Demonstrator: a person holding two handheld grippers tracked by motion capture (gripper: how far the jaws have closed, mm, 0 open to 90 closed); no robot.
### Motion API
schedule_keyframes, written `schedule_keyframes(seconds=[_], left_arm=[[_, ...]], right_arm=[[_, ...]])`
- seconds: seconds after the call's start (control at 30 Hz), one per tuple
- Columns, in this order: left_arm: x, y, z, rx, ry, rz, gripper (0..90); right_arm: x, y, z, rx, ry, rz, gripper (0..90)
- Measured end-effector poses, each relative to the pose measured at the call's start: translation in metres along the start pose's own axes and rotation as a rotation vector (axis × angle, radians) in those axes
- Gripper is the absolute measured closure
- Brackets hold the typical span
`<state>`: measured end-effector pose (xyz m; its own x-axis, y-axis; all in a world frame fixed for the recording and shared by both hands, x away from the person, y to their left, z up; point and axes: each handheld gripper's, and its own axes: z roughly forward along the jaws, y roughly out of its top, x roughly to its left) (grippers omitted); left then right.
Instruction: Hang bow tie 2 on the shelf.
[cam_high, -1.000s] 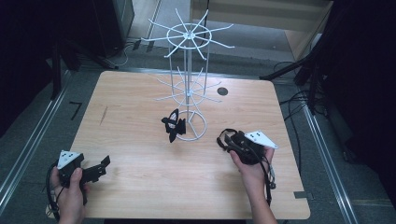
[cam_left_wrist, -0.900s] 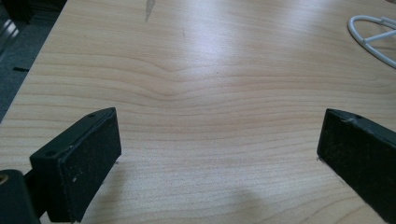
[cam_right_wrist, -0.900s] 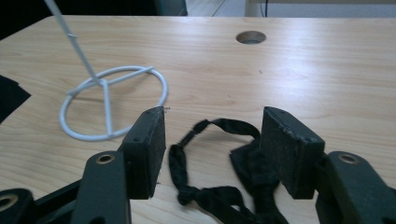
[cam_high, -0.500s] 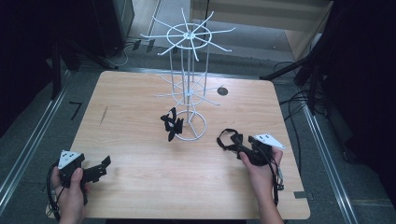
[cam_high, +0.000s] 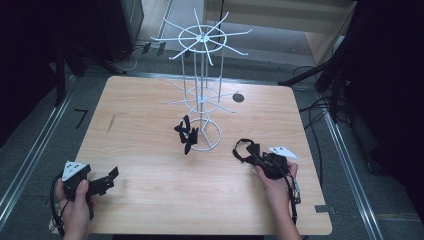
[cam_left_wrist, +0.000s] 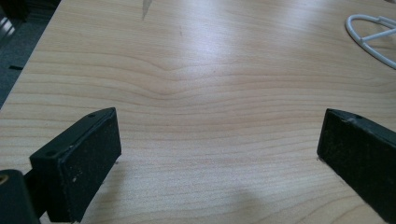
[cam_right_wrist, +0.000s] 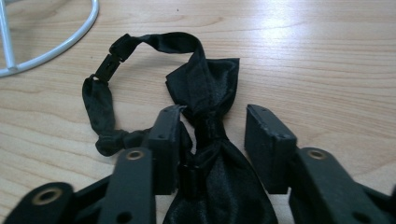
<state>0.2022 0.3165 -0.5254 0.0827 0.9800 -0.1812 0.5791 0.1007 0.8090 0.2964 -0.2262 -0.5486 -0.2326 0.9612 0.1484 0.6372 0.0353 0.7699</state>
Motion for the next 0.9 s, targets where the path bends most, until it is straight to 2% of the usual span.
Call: schedule_keyframes(seconds=[0.1, 0.17, 0.23, 0.43, 0.5, 0.7, 0.9], left_arm=[[0.0, 0.0, 0.0, -0.001, 0.002, 0.002, 0.0], [0.0, 0.0, 0.0, -0.002, 0.0, 0.002, 0.0], [0.0, 0.0, 0.0, -0.001, 0.001, 0.003, 0.0], [0.0, 0.0, 0.0, -0.002, 0.001, 0.004, 0.0], [0.0, 0.0, 0.0, -0.003, 0.001, 0.005, 0.0], [0.0, 0.0, 0.0, -0.003, 0.0, 0.002, 0.0], [-0.001, 0.0, 0.0, -0.002, 0.002, 0.004, 0.0]], right_arm=[[0.001, 0.0, 0.0, 0.003, -0.012, -0.007, 68.6], [0.0, 0.0, 0.0, 0.002, 0.001, 0.015, 74.1], [-0.001, 0.0, 0.0, -0.001, 0.006, 0.014, 76.4], [0.0, -0.001, -0.001, 0.001, 0.022, 0.002, 78.5], [0.001, -0.002, -0.003, -0.006, 0.047, -0.002, 78.8], [0.005, -0.005, -0.009, -0.065, 0.065, -0.011, 78.8], [0.012, 0.001, -0.02, -0.131, 0.088, -0.023, 78.8]])
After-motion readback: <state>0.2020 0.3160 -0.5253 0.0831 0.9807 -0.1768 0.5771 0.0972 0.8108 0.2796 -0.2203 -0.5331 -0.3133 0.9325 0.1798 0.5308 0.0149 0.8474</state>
